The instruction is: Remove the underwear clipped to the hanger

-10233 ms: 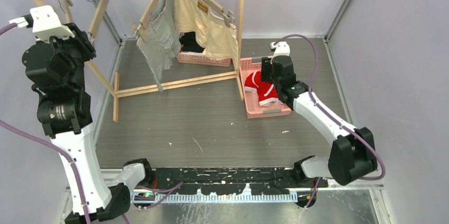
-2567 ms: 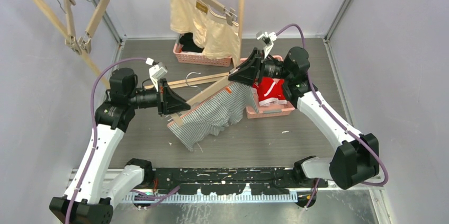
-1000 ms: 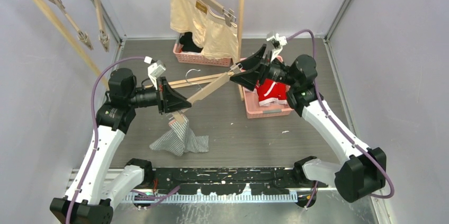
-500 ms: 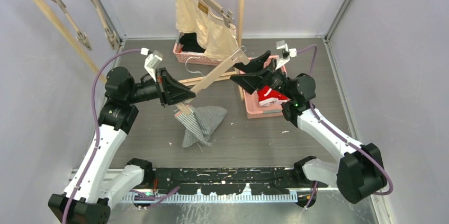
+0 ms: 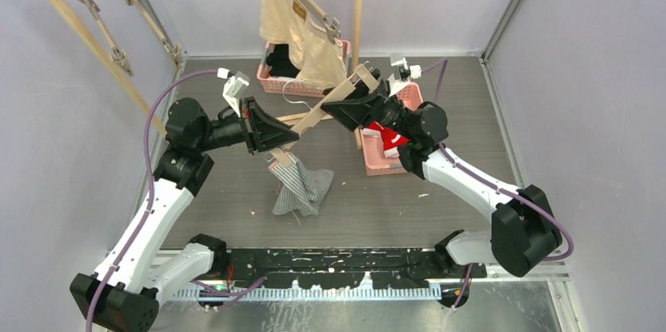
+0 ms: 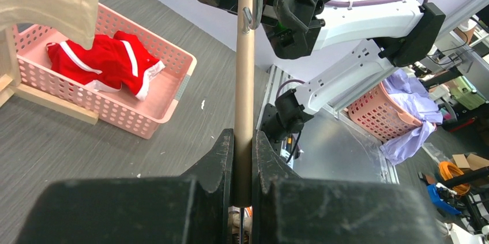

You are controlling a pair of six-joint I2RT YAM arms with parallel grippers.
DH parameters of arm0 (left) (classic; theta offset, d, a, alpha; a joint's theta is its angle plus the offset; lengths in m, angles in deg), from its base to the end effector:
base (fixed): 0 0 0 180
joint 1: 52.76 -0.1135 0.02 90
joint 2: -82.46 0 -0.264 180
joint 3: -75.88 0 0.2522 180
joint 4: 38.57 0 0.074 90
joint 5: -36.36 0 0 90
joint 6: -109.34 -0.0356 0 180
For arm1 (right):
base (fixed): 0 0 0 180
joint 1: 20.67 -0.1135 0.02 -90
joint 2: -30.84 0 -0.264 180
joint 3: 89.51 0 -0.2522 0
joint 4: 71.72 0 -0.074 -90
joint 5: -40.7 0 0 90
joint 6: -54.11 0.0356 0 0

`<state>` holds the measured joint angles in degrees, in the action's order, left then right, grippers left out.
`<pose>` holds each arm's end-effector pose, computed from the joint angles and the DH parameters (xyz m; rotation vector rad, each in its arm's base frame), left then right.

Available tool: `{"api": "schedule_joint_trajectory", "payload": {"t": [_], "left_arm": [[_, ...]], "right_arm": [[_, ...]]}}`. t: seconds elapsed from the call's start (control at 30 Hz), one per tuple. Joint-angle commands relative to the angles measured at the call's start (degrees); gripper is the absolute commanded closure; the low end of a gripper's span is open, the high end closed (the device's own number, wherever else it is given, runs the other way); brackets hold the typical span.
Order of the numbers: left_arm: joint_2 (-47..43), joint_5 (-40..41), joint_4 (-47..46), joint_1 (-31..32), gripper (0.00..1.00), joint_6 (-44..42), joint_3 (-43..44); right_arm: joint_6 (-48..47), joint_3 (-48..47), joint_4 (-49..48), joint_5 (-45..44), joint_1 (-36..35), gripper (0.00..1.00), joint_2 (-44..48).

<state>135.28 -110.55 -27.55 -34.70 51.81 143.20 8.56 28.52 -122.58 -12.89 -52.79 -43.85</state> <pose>0.1789 -0.0897 0.3927 0.6674 1.5930 -1.4124 0.2234 0.1652 0.3760 -0.5473 1.0333 1.4842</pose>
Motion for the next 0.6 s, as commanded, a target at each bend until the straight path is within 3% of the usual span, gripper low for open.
{"api": "schedule_joint_trajectory", "payload": {"t": [0.0, 0.1, 0.2, 0.27, 0.37, 0.43, 0.57], "left_arm": [[-0.01, 1.63, -6.53, 0.47, 1.0, 2.19, -0.71], [0.06, 2.25, -8.07, 0.57, 1.0, 2.94, -1.56], [-0.21, 3.18, -8.15, 0.57, 1.0, 2.87, -1.92], [-0.36, 3.93, -8.15, 0.58, 0.99, 2.85, -2.16], [-0.11, 4.76, -8.05, 0.58, 0.97, 3.15, -2.26], [0.0, 5.33, -7.65, 0.57, 0.83, 3.15, -2.3], [-0.34, 5.6, -7.31, 0.57, 0.76, 2.02, -2.86]], "right_arm": [[0.25, -3.78, -5.58, -2.56, -1.48, 0.41, -1.09], [0.38, -4.65, -6.47, -2.74, -1.96, 0.51, -2.12], [-0.19, -5.68, -4.57, -2.28, -2.16, 0.75, -2.41], [-1.43, -6.1, -2.05, -2.23, -2.24, 0.96, -1.82], [-3.52, -5.4, 0.22, -3.64, -2.33, 0.99, -0.43], [-4.27, -4.94, 1.14, -3.9, -2.33, 0.99, 0.4], [-5.23, -4.48, 2.21, -3.77, -2.33, 0.99, 1.64]]}}
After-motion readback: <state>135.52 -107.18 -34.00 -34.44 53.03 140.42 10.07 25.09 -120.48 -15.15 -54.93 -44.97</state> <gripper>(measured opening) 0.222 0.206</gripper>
